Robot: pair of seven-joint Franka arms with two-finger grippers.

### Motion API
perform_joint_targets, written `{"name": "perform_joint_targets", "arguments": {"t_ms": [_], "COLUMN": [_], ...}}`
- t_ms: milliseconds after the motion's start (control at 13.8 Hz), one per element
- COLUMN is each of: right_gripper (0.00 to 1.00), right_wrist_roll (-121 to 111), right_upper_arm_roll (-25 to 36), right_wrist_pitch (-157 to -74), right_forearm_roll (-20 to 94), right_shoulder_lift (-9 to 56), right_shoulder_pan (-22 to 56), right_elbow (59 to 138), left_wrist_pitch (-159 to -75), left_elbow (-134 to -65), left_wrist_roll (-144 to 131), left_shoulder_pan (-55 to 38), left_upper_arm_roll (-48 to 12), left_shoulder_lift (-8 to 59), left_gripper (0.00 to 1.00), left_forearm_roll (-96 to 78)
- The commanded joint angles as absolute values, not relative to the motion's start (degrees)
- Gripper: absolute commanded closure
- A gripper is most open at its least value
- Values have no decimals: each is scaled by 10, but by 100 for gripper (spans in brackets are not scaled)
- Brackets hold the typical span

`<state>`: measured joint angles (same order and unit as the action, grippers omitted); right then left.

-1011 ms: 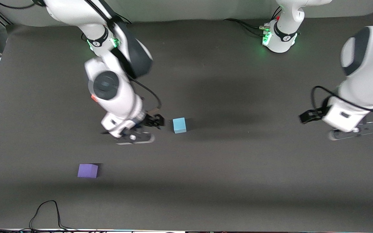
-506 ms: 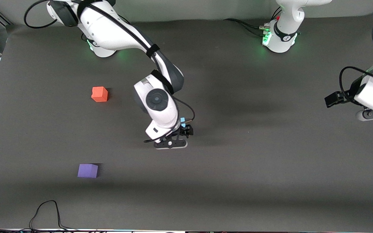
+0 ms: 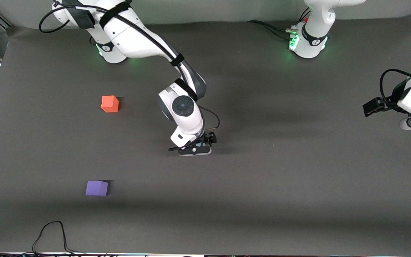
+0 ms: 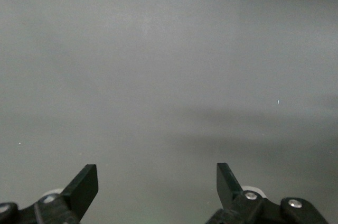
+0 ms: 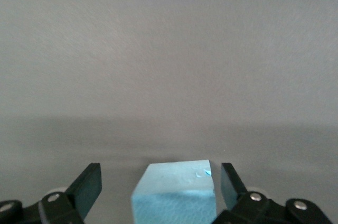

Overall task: Place blue block between orange and purple blocks
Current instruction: 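Close the right gripper on the blue cube and lift it, then carry the blue cube between the orange and purple cubes, lower it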

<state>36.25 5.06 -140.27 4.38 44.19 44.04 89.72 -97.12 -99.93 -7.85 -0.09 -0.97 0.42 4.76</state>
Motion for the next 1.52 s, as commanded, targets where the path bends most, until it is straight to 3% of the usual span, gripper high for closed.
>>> {"name": "perform_joint_targets", "arguments": {"t_ms": [0,217,650,1083,1300,1444], "right_gripper": [5,34,53,53,53,53], "right_wrist_roll": [374,375,390,239,185,100], "right_upper_arm_roll": [62,62,61,65,101,136], "right_wrist_pitch": [-1424,-1424,-1418,-1244,-1212,-1234], "right_forearm_roll": [51,51,52,52,52,69], "right_shoulder_lift": [419,413,402,273,230,203], "right_shoulder_pan": [452,453,453,339,288,247], "right_elbow": [940,962,968,966,991,1047], "left_wrist_pitch": [-956,-947,-938,-933,-933,-933], "left_elbow": [-990,-987,-985,-978,-978,-978], "left_wrist_roll": [-63,-62,-63,-64,-70,-70], "left_shoulder_pan": [-1,0,-2,-3,-2,-2], "left_upper_arm_roll": [-11,-11,-16,-21,-26,-28], "left_shoulder_lift": [-2,-2,-2,-2,-1,-3], "left_gripper": [0,0,0,0,0,0], "left_forearm_roll": [42,40,40,40,40,39]}}
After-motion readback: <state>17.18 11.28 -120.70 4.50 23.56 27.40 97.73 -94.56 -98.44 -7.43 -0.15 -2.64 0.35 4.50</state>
